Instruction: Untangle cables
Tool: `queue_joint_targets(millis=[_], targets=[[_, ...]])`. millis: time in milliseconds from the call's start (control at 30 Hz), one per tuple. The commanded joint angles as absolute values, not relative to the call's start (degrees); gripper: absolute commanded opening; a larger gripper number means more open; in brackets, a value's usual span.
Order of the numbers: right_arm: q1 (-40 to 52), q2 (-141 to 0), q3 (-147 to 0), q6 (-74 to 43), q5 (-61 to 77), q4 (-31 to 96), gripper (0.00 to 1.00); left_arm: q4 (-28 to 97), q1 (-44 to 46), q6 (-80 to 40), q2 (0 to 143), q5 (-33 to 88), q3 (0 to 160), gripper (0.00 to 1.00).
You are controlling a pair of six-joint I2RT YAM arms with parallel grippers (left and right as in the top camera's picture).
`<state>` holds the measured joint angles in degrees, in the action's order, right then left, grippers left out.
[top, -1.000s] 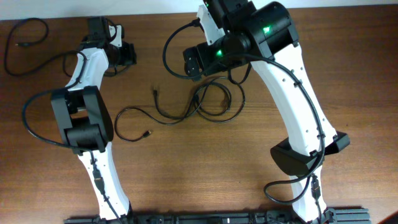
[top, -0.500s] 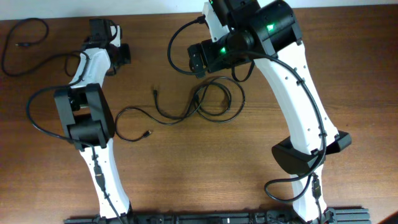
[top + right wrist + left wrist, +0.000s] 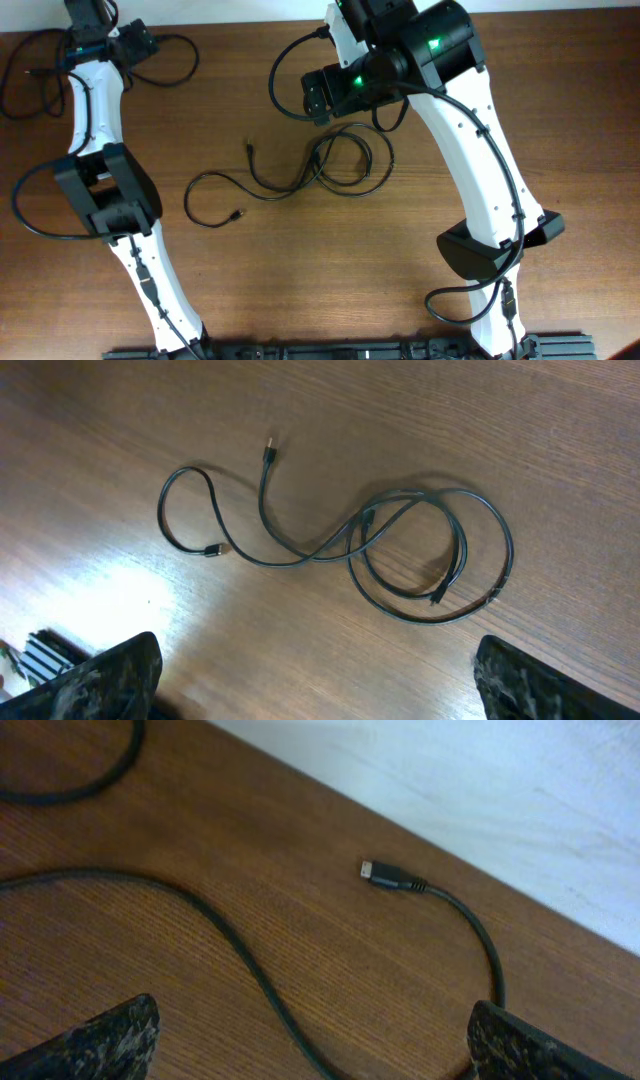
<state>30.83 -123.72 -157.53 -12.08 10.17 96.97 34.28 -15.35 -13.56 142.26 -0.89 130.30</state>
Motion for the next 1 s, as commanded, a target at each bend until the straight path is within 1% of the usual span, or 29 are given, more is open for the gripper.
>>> queue_joint_targets(millis=[0, 67, 100, 133, 167, 200, 233, 267, 300, 367, 467, 533, 667, 700, 733, 767, 800, 833, 900, 967], targets=[[29.08, -124.14, -157.4, -12.51, 9.13, 97.34, 0.98, 36.45, -15.55, -14.09, 139.37, 23.92, 131.04, 0.99], [26.13, -124.14, -157.38, -12.51, 7.22, 97.34, 0.98, 39.72, -15.42, -14.06, 137.73, 39.24, 131.04, 0.99], [24.38, -124.14, -157.38, -12.49, 6.09, 97.34, 0.98, 42.61, -14.85, -10.37, 137.67, 49.25, 131.04, 0.99], [23.05, -124.14, -157.38, -12.32, 4.73, 97.34, 0.97, 45.12, -14.33, -6.24, 137.67, 52.86, 131.04, 0.99], [21.61, -124.14, -157.38, -12.25, 2.17, 97.34, 0.97, 50.54, -13.08, 1.69, 137.67, 55.64, 131.04, 0.99], [19.66, -124.14, -157.38, -11.84, -1.34, 97.34, 0.98, 56.88, -11.29, 9.45, 137.67, 55.68, 131.04, 0.99], [17.76, -124.14, -157.38, -8.75, -2.94, 97.34, 0.98, 62.11, -9.65, 14.13, 137.67, 55.2, 131.04, 0.99], [16.05, -124.14, -157.38, -5.41, -3.29, 97.34, 0.97, 68.45, -6.57, 16.88, 137.67, 51.59, 131.02, 0.99], [14.44, -124.14, -157.38, -3.9, -3.27, 97.34, 0.98, 70.76, -4.78, 16.84, 137.67, 47.86, 131.02, 0.99], [11.57, -124.14, -157.38, -3.81, -3.29, 97.32, 0.97, 74.94, 0.67, 16.8, 137.78, 36.25, 131.02, 0.99], [7.88, -124.14, -157.38, -3.81, -3.29, 97.34, 0.97, 77.97, 8.86, 16.78, 137.84, 25.21, 131.02, 0.99], [5.89, -124.14, -157.38, -3.38, -3.31, 97.32, 0.98, 78.61, 13.72, 16.78, 137.88, 21.34, 130.98, 0.99], [4.43, -124.14, -157.38, -3.42, -1.8, 97.3, 0.97, 77.67, 18.96, 16.73, 137.91, 20.88, 130.8, 0.98], [4.43, -124.14, -157.38, -3.42, -1.83, 97.3, 0.97, 77.3, 19.57, 15.38, 137.93, 19.16, 130.56, 0.91], [4.43, -124.14, -157.38, -3.42, -1.83, 97.3, 0.98, 77.23, 20.16, 11.79, 137.97, 15.09, 130.37, 0.71], [4.43, -124.14, -157.38, -3.42, -1.83, 97.3, 0.97, 77.52, 20.47, 9.39, 138.04, 11.99, 130.28, 0.56], [4.43, -124.14, -157.38, -3.42, -1.83, 97.3, 0.97, 78.0, 20.62, 8.6, 138.04, 10.63, 129.93, 0.52], [4.43, -124.14, -157.38, -3.42, -1.83, 97.3, 0.98, 78.37, 20.62, 8.58, 138.04, 10.68, 129.43, 0.53], [4.43, -124.14, -157.38, -3.42, -1.83, 97.3, 0.97, 78.28, 20.62, 8.16, 138.04, 10.7, 127.68, 0.52], [4.43, -124.14, -157.38, -3.42, -1.83, 97.3, 0.97, 78.37, 20.64, 8.21, 138.04, 13.32, 125.03, 0.45]])
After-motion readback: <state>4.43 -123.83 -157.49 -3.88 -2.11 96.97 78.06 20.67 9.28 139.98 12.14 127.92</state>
